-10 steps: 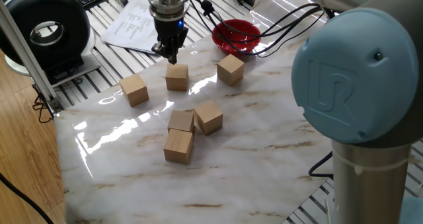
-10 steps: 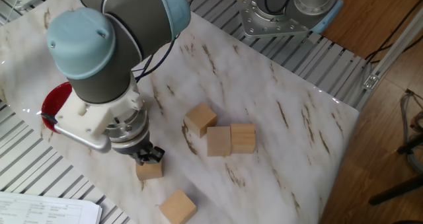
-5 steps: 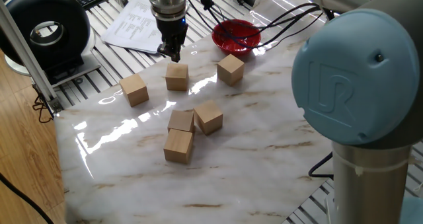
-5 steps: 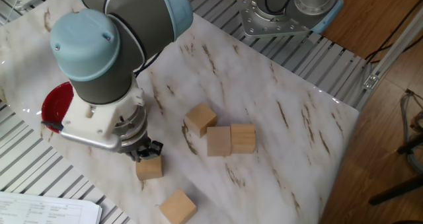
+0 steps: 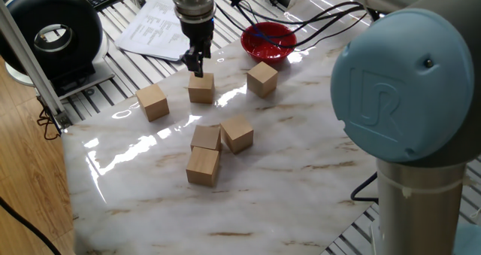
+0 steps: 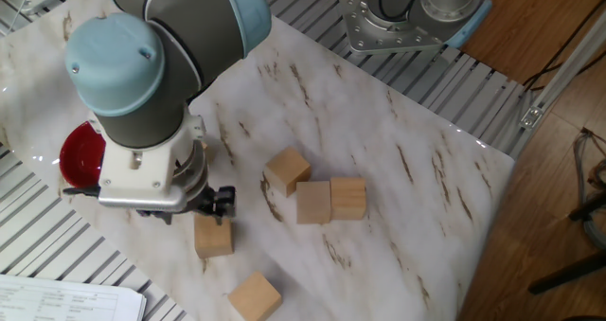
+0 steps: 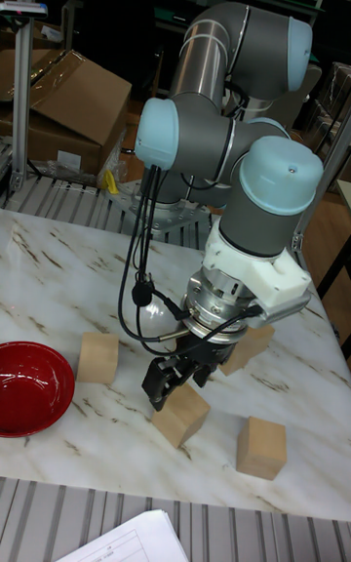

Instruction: Stack the blocks into a pyramid shape

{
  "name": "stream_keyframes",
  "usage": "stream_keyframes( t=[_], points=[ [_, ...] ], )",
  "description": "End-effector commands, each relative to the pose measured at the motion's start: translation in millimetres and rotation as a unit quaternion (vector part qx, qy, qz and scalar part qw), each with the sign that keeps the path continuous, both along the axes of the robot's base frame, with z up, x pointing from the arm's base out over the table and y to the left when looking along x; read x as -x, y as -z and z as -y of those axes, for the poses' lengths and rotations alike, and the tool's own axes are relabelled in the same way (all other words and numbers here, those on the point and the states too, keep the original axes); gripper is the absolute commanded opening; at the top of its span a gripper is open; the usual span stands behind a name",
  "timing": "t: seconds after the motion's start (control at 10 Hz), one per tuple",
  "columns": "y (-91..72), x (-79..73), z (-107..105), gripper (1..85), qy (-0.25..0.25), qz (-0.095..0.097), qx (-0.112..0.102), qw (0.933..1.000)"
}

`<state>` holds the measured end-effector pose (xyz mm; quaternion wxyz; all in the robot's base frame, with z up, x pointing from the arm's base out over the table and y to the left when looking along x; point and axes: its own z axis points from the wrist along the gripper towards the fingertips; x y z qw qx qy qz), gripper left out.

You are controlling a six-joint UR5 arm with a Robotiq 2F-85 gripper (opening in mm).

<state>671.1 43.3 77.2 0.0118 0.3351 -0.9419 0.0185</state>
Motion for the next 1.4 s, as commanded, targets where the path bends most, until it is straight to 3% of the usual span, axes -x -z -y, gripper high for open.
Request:
stream_keyframes(
  t=[0.0, 0.5, 0.9, 1.3],
  points=[
    [1.7, 3.4, 1.8, 85.0, -0.012, -0.005, 0.004, 0.9999],
    [16.0, 10.2, -21.9, 85.0, 0.027, -0.006, -0.015, 0.9995],
    [21.5, 10.7, -17.0, 85.0, 0.026, -0.001, 0.003, 0.9996],
    [29.8, 12.2, -21.8, 85.0, 0.023, 0.001, 0.004, 0.9997]
  ],
)
